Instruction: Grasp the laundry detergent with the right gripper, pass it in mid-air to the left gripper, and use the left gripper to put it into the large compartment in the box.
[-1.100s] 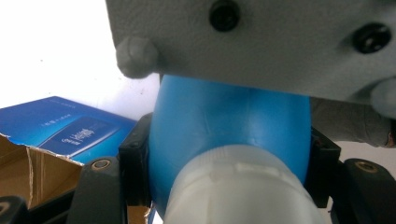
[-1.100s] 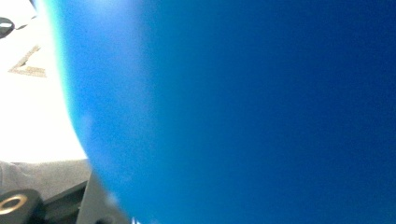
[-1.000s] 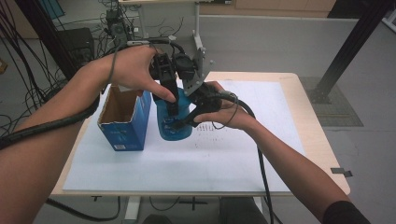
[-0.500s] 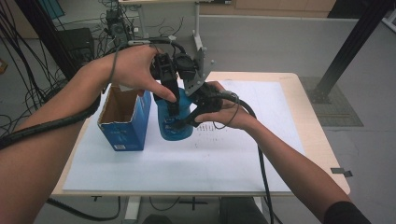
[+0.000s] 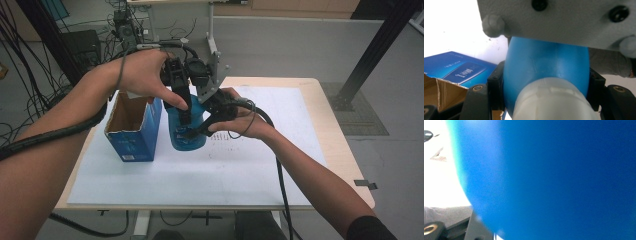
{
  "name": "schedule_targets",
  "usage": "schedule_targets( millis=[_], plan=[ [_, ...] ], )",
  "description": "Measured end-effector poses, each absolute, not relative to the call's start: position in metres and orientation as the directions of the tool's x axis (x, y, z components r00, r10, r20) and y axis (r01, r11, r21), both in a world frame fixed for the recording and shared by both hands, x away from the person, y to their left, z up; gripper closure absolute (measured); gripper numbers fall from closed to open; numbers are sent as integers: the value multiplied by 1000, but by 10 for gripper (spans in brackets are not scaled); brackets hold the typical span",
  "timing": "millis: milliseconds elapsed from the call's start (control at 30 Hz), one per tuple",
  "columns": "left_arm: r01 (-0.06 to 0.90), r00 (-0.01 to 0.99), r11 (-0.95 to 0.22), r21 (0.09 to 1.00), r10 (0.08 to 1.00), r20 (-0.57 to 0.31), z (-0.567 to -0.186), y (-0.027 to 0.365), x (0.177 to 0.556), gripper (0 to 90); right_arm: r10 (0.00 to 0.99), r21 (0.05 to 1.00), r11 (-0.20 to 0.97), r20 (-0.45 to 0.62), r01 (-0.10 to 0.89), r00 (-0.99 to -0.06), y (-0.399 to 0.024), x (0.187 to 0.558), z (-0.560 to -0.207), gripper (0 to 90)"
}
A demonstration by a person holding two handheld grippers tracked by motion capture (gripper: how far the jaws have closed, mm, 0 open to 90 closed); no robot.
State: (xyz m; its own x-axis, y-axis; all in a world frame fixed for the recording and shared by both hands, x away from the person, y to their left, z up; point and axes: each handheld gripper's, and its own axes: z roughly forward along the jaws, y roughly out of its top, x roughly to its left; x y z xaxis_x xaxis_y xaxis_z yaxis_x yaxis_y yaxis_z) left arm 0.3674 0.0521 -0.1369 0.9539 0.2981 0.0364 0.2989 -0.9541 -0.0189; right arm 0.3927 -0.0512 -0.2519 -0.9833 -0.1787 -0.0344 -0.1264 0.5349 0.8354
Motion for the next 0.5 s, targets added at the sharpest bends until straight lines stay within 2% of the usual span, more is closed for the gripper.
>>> schedule_targets(
  millis=[500],
  plan=[
    [300, 954, -954, -21, 299, 32, -137, 55, 365, 373, -186, 837, 532, -28, -124, -982, -49, 392, -253, 415]
  ],
)
